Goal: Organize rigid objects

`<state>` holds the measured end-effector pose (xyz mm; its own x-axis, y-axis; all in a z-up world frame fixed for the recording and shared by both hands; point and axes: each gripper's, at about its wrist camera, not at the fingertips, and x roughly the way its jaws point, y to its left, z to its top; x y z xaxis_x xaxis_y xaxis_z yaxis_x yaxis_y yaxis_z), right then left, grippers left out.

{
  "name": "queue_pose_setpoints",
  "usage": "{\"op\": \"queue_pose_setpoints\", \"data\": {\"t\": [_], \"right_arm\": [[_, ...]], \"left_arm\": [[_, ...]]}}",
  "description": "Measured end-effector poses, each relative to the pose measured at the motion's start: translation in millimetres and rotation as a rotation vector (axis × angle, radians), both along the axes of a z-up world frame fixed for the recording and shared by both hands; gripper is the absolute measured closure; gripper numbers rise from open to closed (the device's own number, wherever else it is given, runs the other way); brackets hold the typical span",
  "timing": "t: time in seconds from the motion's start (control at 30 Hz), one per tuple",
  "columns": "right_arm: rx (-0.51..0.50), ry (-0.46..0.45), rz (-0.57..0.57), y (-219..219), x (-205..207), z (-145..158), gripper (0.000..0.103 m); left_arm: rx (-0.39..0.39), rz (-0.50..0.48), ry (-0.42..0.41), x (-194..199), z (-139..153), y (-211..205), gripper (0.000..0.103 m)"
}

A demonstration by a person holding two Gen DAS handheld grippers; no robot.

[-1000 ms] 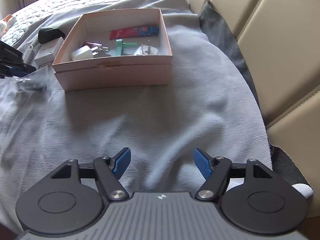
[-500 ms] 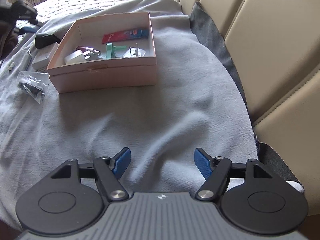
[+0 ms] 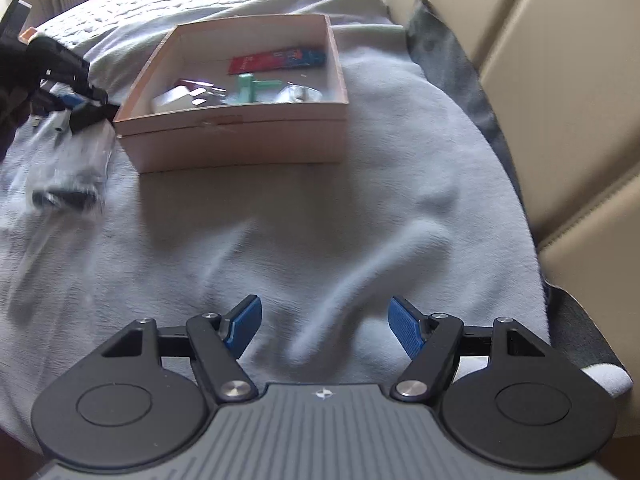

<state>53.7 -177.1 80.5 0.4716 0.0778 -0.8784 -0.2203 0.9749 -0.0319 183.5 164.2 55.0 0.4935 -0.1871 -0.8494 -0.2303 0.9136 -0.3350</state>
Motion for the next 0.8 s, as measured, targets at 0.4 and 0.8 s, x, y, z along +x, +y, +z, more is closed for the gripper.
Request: {"op": "queue_pose_setpoints", "data": {"t": [0.4,0.8], "right_arm": [[0.126,-0.075,0.336,127.2,6.5,20.5,0.032],[0.144,-0.119,0.343,341.5,144.9,-7.9,0.048]], "left_arm": [[-0.023,0.180,-0.092,-147.2,26.5,28.1,0.072],[0.042,0.279,0.046,-241.9,26.8,100.7,0.072]]}}
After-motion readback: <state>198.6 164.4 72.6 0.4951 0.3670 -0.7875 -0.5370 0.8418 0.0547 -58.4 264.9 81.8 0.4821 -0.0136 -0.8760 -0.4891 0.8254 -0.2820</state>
